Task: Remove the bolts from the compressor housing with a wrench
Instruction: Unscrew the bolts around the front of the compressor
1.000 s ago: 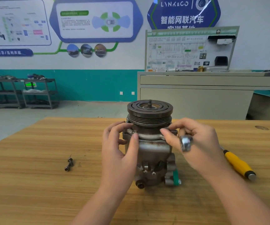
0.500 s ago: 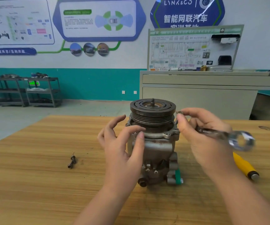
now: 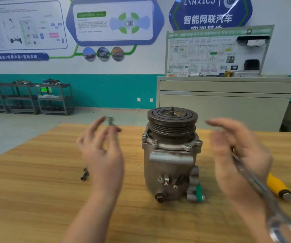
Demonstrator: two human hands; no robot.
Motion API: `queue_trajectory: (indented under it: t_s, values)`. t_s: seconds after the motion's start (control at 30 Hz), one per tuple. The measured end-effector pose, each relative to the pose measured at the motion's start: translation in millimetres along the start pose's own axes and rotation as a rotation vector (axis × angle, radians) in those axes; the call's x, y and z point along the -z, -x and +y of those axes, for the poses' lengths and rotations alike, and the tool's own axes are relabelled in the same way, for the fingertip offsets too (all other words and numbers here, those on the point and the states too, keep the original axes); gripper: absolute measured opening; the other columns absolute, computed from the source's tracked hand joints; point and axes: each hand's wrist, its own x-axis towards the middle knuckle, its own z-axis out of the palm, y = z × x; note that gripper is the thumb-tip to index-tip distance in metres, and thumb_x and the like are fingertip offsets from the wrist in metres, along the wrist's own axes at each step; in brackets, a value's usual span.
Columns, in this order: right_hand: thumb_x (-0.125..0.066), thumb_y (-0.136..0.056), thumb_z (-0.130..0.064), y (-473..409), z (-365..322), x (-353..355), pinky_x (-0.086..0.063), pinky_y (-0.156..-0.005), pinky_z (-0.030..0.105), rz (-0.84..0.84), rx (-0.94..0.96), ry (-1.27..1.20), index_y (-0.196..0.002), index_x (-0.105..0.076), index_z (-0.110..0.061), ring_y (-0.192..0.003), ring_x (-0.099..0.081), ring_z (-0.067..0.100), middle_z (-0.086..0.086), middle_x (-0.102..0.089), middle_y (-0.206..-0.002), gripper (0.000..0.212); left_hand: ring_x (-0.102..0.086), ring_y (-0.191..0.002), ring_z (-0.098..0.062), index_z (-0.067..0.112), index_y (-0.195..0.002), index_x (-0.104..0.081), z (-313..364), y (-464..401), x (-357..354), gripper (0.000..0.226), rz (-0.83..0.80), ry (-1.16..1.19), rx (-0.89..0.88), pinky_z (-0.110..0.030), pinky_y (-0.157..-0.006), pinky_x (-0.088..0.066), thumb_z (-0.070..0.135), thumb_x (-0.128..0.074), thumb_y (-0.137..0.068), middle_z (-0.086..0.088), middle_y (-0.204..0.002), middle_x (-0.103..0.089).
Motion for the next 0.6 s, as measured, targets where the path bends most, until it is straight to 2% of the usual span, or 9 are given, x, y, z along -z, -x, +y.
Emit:
queue_trajectory:
  t_s: [0.1,0.17,0.2,0.33,0.5,0.6]
  values:
    - [-0.050,-0.093,-0.049,-4.2,3.0,5.1,-0.039,-0.043,0.023,0.174,-0.208,-0.240,-0.103,-0.058,-0.024,-0.044,-0.048,0.010,-0.002,-0.054,-0.054,0.028,-0.029,-0.134,-0.028,0.013,-0.115,-0.067,-52.8,-35.5,22.2,0.039,-0.067,-0.602,0.477,-0.042,-0.111,-0.022,0.034,-0.038,-0.100,-0.007,-0.142,-0.046]
    - [-0.048,-0.092,-0.039,-7.8,5.3,5.4,-0.040,-0.044,0.018,0.277,-0.390,-0.440,-0.097,-0.061,-0.017,-0.041,-0.049,0.016,0.000,-0.057,-0.052,0.025,-0.024,-0.135,-0.035,0.000,-0.126,-0.057,-72.0,-39.8,27.7,0.048,-0.084,-0.743,0.788,-0.046,-0.109,-0.022,0.033,-0.037,-0.097,-0.022,-0.145,-0.036]
    - [-0.047,-0.091,-0.034,-7.8,6.7,4.6,-0.040,-0.045,0.017,0.307,-0.480,-0.521,-0.093,-0.061,-0.015,-0.039,-0.050,0.018,0.001,-0.057,-0.051,0.024,-0.022,-0.135,-0.036,-0.003,-0.129,-0.053,-77.1,-37.3,28.3,0.051,-0.101,-0.769,0.854,-0.046,-0.109,-0.022,0.034,-0.038,-0.097,-0.025,-0.146,-0.032]
    - [-0.059,-0.087,-0.029,-0.4,5.7,-4.4,-0.048,-0.046,0.018,0.248,-0.663,-0.702,-0.083,-0.060,-0.009,-0.042,-0.059,0.017,0.004,-0.062,-0.055,0.020,-0.019,-0.136,-0.034,-0.002,-0.131,-0.052,-90.6,-26.9,23.8,0.060,-0.168,-0.922,0.833,-0.042,-0.109,-0.020,0.046,-0.042,-0.096,-0.022,-0.146,-0.029]
    - [-0.070,-0.069,-0.028,2.9,-0.7,-13.6,-0.057,-0.058,0.026,0.066,-0.659,-0.776,-0.076,-0.070,-0.019,-0.061,-0.071,0.025,0.011,-0.071,-0.071,0.011,-0.020,-0.134,-0.035,0.001,-0.128,-0.055,-97.9,-27.4,22.6,0.057,-0.187,-0.945,0.837,-0.042,-0.109,-0.021,0.046,-0.051,-0.093,-0.023,-0.144,-0.030]
    - [-0.071,-0.069,-0.028,5.0,-2.3,-18.6,-0.058,-0.064,0.029,0.017,-0.674,-0.752,-0.080,-0.069,-0.019,-0.072,-0.073,0.031,0.015,-0.072,-0.078,0.014,-0.021,-0.134,-0.038,-0.001,-0.127,-0.052,-91.4,-28.5,22.7,0.057,-0.138,-0.932,0.825,-0.046,-0.108,-0.022,0.043,-0.055,-0.091,-0.027,-0.141,-0.030]
